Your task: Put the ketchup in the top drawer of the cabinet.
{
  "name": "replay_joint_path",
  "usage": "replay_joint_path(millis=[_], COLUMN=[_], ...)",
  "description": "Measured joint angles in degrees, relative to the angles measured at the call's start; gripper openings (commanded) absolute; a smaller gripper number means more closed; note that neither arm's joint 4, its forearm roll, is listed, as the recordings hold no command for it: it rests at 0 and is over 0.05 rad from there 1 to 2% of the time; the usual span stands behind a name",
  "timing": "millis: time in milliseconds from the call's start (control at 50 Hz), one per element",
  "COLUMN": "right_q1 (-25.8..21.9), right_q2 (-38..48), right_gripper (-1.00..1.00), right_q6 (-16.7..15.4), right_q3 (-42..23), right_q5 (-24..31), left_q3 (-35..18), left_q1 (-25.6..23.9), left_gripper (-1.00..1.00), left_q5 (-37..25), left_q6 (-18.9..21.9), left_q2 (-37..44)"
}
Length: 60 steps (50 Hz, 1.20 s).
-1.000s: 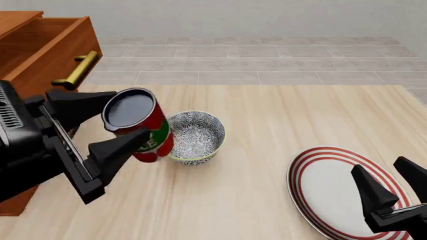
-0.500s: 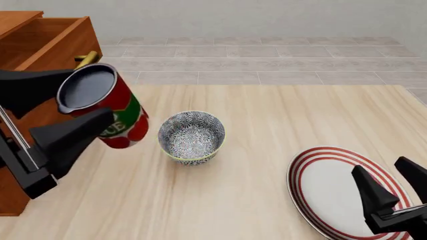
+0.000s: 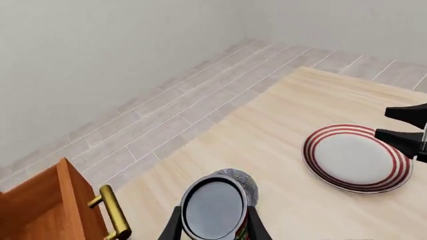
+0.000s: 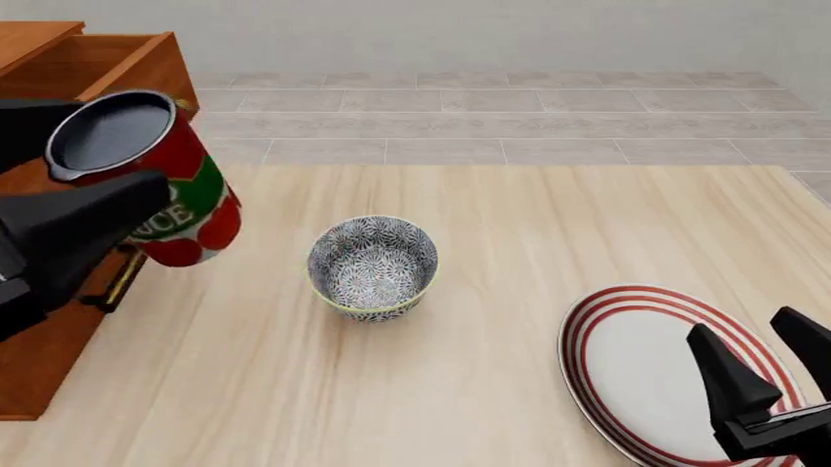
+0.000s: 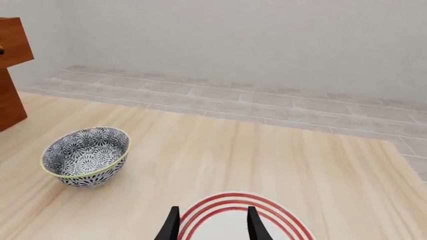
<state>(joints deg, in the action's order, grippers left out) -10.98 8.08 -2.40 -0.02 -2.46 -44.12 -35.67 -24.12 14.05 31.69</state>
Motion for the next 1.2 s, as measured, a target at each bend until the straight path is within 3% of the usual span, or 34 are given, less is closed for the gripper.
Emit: replay_joint_path(millis=[260,460,680,1200], right_q1=[-0.1,-0.1,0.0,-0.6], right_q2=[0.2,0.6,0.4,1.9], right_gripper=[1.00,1.00,1.00,1.00], right_q6=[-0.2,-0.2,-0.7,-1.6], right_q3=[0.0,0.0,0.0,0.0], right_q5=[-0.1,-0.4,-0.5,-1.5], left_q3=[-7.1,-13.3,-16.4,-23.4], left_q1=[5.1,8.2,11.0,19.9], left_gripper=[-1.00,-1.00,-1.00,-1.00], left_q5=[-7.6,-12.0,-12.6,-14.1], left_q6=[1.3,-0.1,-2.1,-0.4], left_q2=[0.6,2.9,5.9,12.2])
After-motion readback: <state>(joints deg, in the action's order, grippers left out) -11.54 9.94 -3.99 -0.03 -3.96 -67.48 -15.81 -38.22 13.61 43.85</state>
